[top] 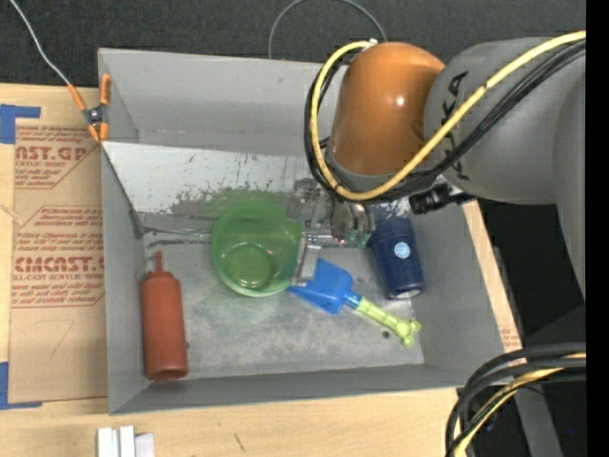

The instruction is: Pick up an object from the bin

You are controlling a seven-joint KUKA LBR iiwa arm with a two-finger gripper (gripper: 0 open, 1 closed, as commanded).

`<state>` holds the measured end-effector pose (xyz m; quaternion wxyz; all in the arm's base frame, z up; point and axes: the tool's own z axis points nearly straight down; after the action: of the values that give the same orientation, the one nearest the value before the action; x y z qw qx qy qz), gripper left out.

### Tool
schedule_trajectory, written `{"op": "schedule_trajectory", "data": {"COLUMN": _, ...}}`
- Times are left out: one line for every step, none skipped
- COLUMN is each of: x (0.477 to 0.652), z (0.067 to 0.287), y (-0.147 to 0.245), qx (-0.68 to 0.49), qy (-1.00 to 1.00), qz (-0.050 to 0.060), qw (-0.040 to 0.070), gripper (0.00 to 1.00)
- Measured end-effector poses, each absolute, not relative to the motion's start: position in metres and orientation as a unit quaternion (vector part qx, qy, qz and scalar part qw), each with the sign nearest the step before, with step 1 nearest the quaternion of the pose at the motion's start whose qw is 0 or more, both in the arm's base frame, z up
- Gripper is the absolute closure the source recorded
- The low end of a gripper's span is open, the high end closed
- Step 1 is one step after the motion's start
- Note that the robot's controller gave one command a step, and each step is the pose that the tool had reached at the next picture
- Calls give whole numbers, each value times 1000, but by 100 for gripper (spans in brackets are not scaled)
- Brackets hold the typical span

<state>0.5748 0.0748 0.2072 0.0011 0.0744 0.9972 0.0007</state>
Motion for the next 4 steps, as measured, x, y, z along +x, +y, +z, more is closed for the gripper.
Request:
{"op": "schedule_trajectory", "data": {"x": 548, "z": 139, "y": 59, "qx": 5, "qy": 1000, "qz": 1, "qw": 1, "gripper": 0}}
{"op": "schedule_trajectory", "data": {"x": 541, "z": 130, "y": 30, "qx": 120, "qy": 993, "qz": 1, "qw": 0, "gripper": 0}}
{"op": "schedule_trajectory", "data": {"x": 553, "z": 81, "y": 27, "qx": -34, "qy": 999, "qz": 1, "qw": 3, "gripper": 0}}
{"op": "schedule_trajectory", "data": {"x": 545, "z": 70, "y": 6, "qx": 136, "qy": 991, "qz": 3, "qw": 1, "gripper": 0}}
